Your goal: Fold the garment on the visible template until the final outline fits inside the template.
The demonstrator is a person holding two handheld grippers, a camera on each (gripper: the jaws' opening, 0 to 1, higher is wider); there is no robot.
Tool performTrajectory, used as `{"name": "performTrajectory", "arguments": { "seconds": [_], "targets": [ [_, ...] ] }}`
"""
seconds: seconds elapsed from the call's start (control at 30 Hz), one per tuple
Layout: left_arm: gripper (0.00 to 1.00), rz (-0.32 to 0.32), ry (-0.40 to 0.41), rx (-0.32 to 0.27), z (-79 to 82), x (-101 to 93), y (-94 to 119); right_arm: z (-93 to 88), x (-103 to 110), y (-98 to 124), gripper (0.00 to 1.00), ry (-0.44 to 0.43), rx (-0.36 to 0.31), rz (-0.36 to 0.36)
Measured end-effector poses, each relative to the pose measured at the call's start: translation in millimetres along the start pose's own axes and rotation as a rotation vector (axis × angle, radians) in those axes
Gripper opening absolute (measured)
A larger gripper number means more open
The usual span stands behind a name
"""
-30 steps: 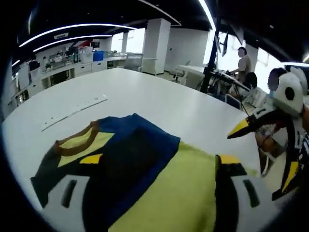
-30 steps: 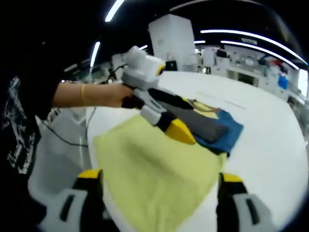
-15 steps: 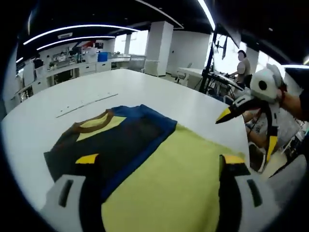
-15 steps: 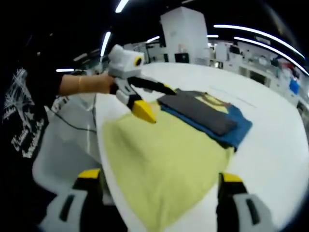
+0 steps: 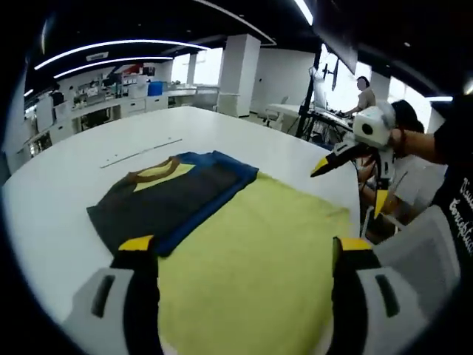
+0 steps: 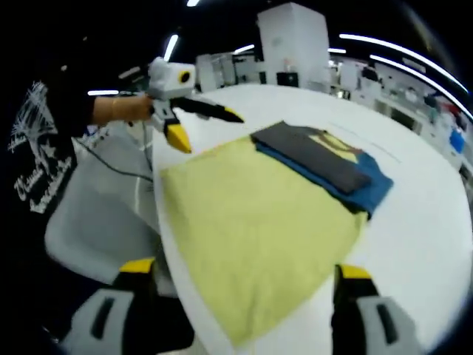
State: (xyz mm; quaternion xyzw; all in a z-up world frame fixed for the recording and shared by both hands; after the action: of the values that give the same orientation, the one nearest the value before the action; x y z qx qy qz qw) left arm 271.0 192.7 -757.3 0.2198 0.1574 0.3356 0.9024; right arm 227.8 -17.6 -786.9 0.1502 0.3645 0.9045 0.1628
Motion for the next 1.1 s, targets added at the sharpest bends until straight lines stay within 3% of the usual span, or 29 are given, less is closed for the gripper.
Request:
{"name": "performTrajectory", "arguments": {
  "seconds": [0.3, 0.53, 0.63, 0.77, 1.1],
  "targets": [
    [0.85, 0.009, 0.016, 0.048, -37.0, -7.3, 26.6, -14.2, 1.6, -3.7, 0.92, 0.008, 0.013, -0.004],
    [0.75, 0.025, -0.027, 0.096, -60.9, -12.7, 37.9, -23.9, 6.0, -6.4, 0.84, 0.039, 0.04, -0.013],
    [0.72, 0.013, -0.049, 0.132, -70.5, -15.8, 42.1, -26.6, 7.7, -6.5, 0.79, 0.058, 0.047, -0.014],
    [0.69, 0.007, -0.13, 0.226, -92.4, -17.4, 48.9, -31.9, 6.5, -6.8, 0.72, 0.091, 0.06, -0.027],
    [0.58, 0.017, -0.137, 0.275, -112.3, -12.0, 57.5, -48.7, 8.2, -6.5, 0.55, 0.128, 0.125, -0.012]
  ]
}}
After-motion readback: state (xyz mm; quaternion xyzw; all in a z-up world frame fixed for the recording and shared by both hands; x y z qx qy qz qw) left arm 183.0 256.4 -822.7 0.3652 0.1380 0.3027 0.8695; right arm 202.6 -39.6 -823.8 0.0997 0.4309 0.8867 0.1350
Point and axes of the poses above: the point that each gripper's makers call its tool centre point, and the gripper's own axes: y roughly backward along the fingers, x roughly to its left, z roughly out of its top, the point moved 2 cm from there along y, roughly backward along the fingers, and after that the axes turned 1 degree about z, right-handed, at the moved point
